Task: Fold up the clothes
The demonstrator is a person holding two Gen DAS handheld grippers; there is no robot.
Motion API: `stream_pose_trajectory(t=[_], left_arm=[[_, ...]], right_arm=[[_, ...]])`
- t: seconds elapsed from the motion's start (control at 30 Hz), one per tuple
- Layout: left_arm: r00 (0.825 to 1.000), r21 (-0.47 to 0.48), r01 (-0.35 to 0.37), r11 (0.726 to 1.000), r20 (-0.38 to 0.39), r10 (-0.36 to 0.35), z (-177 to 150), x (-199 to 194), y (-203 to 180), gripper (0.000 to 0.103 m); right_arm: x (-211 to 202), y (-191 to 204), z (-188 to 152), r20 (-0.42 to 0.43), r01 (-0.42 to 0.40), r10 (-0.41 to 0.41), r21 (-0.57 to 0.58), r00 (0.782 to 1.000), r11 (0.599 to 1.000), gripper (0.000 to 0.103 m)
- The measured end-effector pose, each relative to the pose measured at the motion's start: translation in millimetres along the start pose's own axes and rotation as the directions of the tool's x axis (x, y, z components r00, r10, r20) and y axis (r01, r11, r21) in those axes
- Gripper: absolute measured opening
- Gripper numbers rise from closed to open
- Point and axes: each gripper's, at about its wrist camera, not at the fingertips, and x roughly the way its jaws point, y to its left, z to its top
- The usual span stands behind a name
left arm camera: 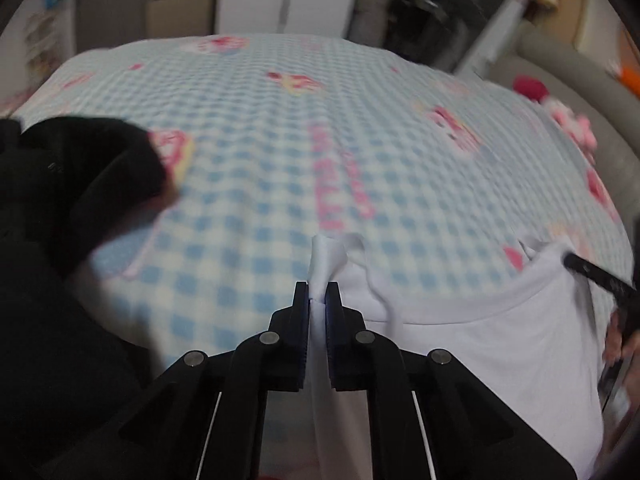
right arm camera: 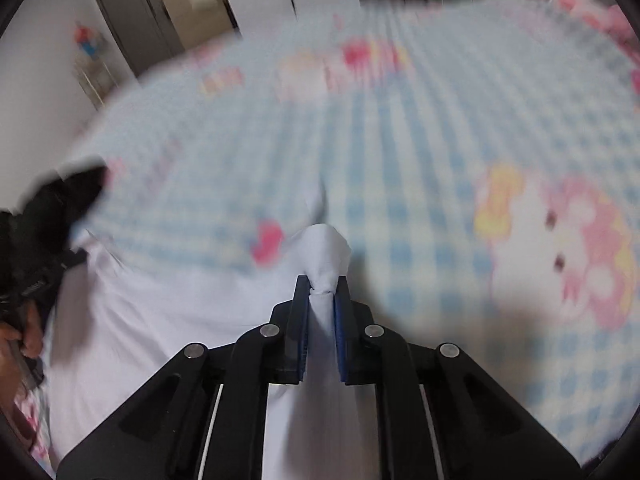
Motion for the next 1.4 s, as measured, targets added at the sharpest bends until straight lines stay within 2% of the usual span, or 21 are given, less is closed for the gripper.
stream_pose_trajectory(t=[0.03,0.07,0.17,0.23,0.27,0.3,0.37,0.47,0.53,0.6,0.63,0.67,0.77,0.83,0.9,1.0,1.1,1.2,1.23,1.37,1.4], left_arm=[[0.999,-0.008,-0.013,1.0,-0.03,0.012,-3,8,4,0.008],[0.997,0.002,-0.046,0.999,-0.069,0.046,-10,18,2,0.012],[0.971,0.08,-0.129,0.988,-0.192,0.143,-26,50,-10,0.026],[0.967,0.078,-0.149,0.986,-0.199,0.162,-24,50,-12,0.031],[0.967,0.053,-0.148,0.988,-0.2,0.155,-21,46,-10,0.043],[0.972,0.003,-0.138,0.99,-0.194,0.136,-19,39,-5,0.05],[0.985,-0.066,-0.127,0.99,-0.127,0.118,-19,11,4,0.05],[0.995,-0.057,-0.103,0.993,-0.019,0.102,-35,-43,2,0.051],[1.0,-0.052,-0.018,0.998,0.004,0.019,-64,-83,-4,0.051],[0.997,-0.048,0.079,0.996,0.021,-0.078,-103,-125,-10,0.051],[0.994,-0.042,0.105,0.994,0.017,-0.104,-119,-141,-15,0.051],[0.992,-0.034,0.123,0.992,0.009,-0.123,-135,-153,-19,0.051],[0.983,-0.01,0.181,0.983,-0.021,-0.181,-194,-186,-40,0.048],[0.98,0.022,0.197,0.98,-0.043,-0.196,-232,-204,-60,0.044],[0.975,0.04,0.212,0.976,-0.076,-0.209,-264,-216,-80,0.036],[0.968,-0.02,0.237,0.971,-0.083,-0.238,-300,-233,-91,0.032],[0.971,-0.148,0.232,0.961,-0.024,-0.238,-330,-254,-79,0.031],[0.97,-0.279,0.241,0.929,0.038,-0.24,-365,-272,-61,0.03],[0.971,-0.285,0.238,0.929,0.033,-0.238,-374,-275,-59,0.03],[0.972,-0.188,0.227,0.956,-0.011,-0.233,-395,-286,-65,0.03],[0.965,-0.16,0.253,0.954,-0.026,-0.26,-401,-289,-70,0.03]], right_arm=[[-4,-2,0,0.04,0.007,-0.008,0.012,0.999,1.0,0.01],[1,-4,-2,0.033,0.024,-0.026,0.035,0.999,0.999,0.01],[32,-4,-9,-0.088,0.079,-0.076,0.034,0.993,0.996,0.013],[53,-3,-15,-0.168,0.116,-0.109,0.03,0.98,0.993,0.022],[62,-3,-16,-0.201,0.129,-0.121,0.028,0.972,0.991,0.023],[57,-2,-13,-0.186,0.112,-0.103,0.041,0.977,0.993,0.027],[43,0,-3,-0.15,0.093,-0.085,0.043,0.985,0.995,0.033],[6,3,16,-0.068,0.074,-0.073,0.01,0.995,0.997,0.042],[-28,2,19,-0.022,0.044,-0.043,0.027,0.999,0.999,0.048],[-65,1,14,0.017,0.024,-0.025,0.05,1.0,0.998,0.048],[-82,3,8,0.021,0.024,-0.025,0.067,0.999,0.997,0.048],[-105,1,-3,0.014,0.016,-0.017,0.084,1.0,0.996,0.048],[-166,10,-66,-0.023,-0.058,0.06,0.095,0.998,0.994,0.048],[-195,23,-112,-0.052,-0.065,0.07,0.088,0.996,0.994,0.048],[-211,45,-161,-0.08,-0.063,0.071,0.103,0.994,0.993,0.048],[-232,72,-233,-0.095,-0.074,0.087,0.126,0.992,0.989,0.048],[-247,96,-293,-0.077,-0.066,0.077,0.133,0.994,0.989,0.048],[-256,107,-336,-0.05,-0.034,0.043,0.163,0.998,0.986,0.048],[-257,109,-348,-0.046,-0.02,0.028,0.168,0.999,0.986,0.048],[-275,116,-379,-0.029,-0.012,0.017,0.146,0.999,0.989,0.048],[-281,116,-384,-0.023,0.003,0.0,0.123,1.0,0.992,0.048]])
